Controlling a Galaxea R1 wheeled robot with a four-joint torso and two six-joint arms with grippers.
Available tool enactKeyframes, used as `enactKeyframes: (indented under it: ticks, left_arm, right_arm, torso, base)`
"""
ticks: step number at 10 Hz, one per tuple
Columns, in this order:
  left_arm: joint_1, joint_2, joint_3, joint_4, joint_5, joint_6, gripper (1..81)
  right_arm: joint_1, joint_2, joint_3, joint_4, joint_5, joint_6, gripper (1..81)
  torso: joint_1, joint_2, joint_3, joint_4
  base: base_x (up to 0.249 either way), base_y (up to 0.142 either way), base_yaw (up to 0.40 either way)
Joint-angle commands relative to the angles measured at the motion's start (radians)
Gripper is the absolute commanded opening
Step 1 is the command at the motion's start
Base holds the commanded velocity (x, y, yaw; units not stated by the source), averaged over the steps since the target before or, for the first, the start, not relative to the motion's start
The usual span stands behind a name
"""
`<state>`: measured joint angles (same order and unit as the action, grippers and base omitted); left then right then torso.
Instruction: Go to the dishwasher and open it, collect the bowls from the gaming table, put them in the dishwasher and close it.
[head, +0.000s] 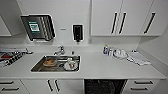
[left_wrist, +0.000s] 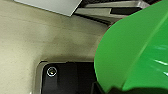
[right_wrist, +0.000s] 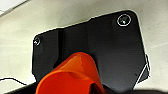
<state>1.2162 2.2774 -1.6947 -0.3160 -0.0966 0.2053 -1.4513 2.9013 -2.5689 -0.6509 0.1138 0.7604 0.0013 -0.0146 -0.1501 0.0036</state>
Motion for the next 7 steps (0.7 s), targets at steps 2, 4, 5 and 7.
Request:
enactKeyframes:
  ticks: [2, 4, 5, 7]
  left_arm:
    - [-0.197, -0.120, 0.130, -0.015, 0.066, -0.018, 1.0]
    - [-0.267, -0.159, 0.187, -0.032, 0.086, -0.021, 1.0]
    - [-0.307, -0.166, 0.194, -0.051, 0.119, -0.021, 1.0]
    - [-0.391, -0.176, 0.199, -0.070, 0.156, -0.021, 1.0]
  right_arm:
    - [0.054, -0.011, 0.018, -0.001, -0.031, 0.002, 1.0]
    - [0.054, -0.011, 0.021, -0.003, -0.031, 0.003, 1.0]
    - [0.054, -0.011, 0.021, -0.003, -0.029, 0.002, 1.0]
    - [0.054, -0.012, 0.021, -0.003, -0.017, 0.002, 1.0]
  torso:
    - [0.000, 0.000, -0.039, 0.000]
    - [0.000, 0.000, -0.067, 0.000]
    - [0.000, 0.000, -0.047, 0.000]
    - [0.001, 0.001, -0.062, 0.000]
  base:
    - [0.000, 0.000, 0.000]
    - [0.000, 0.000, 0.000]
    - [0.000, 0.000, 0.000]
    - [0.000, 0.000, 0.000]
